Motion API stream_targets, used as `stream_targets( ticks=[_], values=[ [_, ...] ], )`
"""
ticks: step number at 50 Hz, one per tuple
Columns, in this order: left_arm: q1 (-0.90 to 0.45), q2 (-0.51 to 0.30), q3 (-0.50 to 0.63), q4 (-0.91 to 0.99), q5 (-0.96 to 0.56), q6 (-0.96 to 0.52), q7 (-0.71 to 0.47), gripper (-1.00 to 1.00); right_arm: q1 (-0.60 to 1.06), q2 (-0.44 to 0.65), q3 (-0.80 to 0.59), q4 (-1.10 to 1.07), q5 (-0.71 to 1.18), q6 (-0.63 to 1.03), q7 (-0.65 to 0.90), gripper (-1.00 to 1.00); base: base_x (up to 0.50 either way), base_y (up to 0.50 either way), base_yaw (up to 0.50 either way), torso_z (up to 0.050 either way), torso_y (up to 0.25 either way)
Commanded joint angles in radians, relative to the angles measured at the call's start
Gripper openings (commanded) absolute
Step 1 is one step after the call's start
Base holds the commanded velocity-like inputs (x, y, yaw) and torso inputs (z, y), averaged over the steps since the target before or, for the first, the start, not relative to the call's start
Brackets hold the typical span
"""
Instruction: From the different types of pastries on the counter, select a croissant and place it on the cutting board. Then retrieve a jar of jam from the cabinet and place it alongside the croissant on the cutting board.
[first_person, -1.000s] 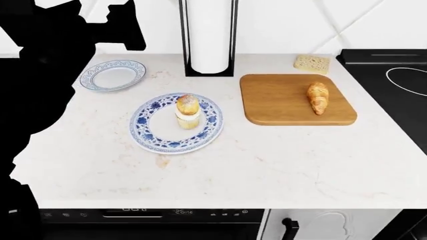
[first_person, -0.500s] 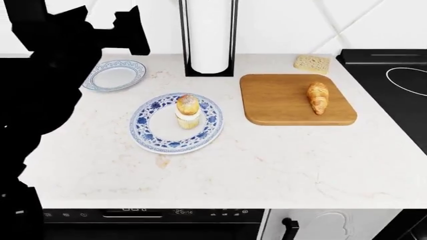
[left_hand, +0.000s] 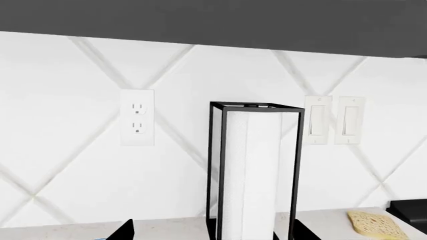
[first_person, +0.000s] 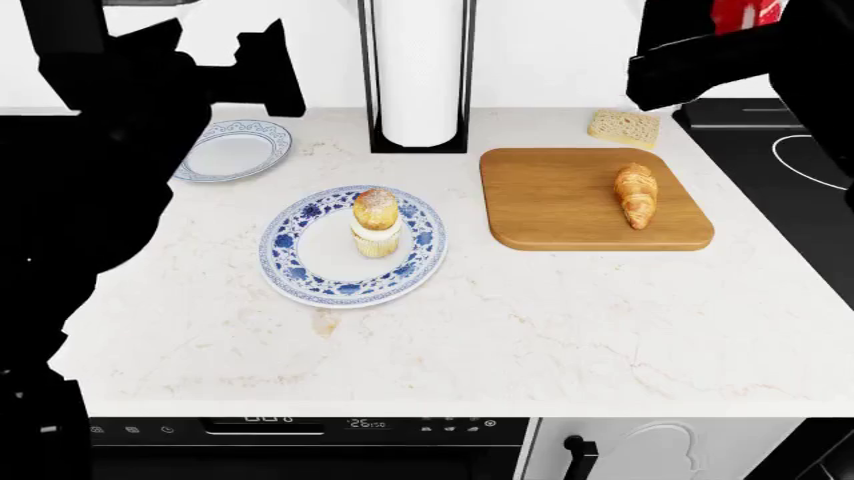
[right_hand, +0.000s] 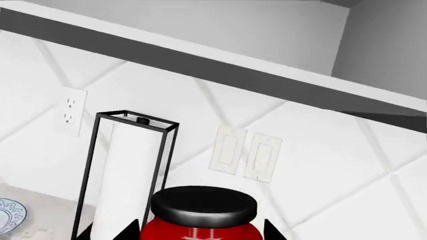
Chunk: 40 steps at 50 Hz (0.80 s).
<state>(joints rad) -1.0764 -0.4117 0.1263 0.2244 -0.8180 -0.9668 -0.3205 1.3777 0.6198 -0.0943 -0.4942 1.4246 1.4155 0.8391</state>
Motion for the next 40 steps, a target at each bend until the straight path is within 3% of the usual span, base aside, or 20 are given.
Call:
stream_targets(
  ticks=[1,18,40],
  values=[
    [0.007,-0.002,0.006,-0.002,0.005,0.012,0.002,1.0,-0.164,0.028,-0.056,-0.027,-0.158,-0.099,-0.129,-1.0,0.0,0.0,0.0,0.0,0.0],
    [0.021,-0.004,0.015,-0.021,0.017,0.043,0.017,1.0,-0.323,-0.001,-0.223,0.151,-0.488,-0.399,-0.359,-1.0,0.0,0.0,0.0,0.0,0.0],
    [0.028,-0.006,0.027,-0.042,0.025,0.064,0.027,1.0,-0.308,-0.238,-0.351,0.824,-0.794,-0.867,-0.585,-1.0,0.0,0.0,0.0,0.0,0.0]
  ],
)
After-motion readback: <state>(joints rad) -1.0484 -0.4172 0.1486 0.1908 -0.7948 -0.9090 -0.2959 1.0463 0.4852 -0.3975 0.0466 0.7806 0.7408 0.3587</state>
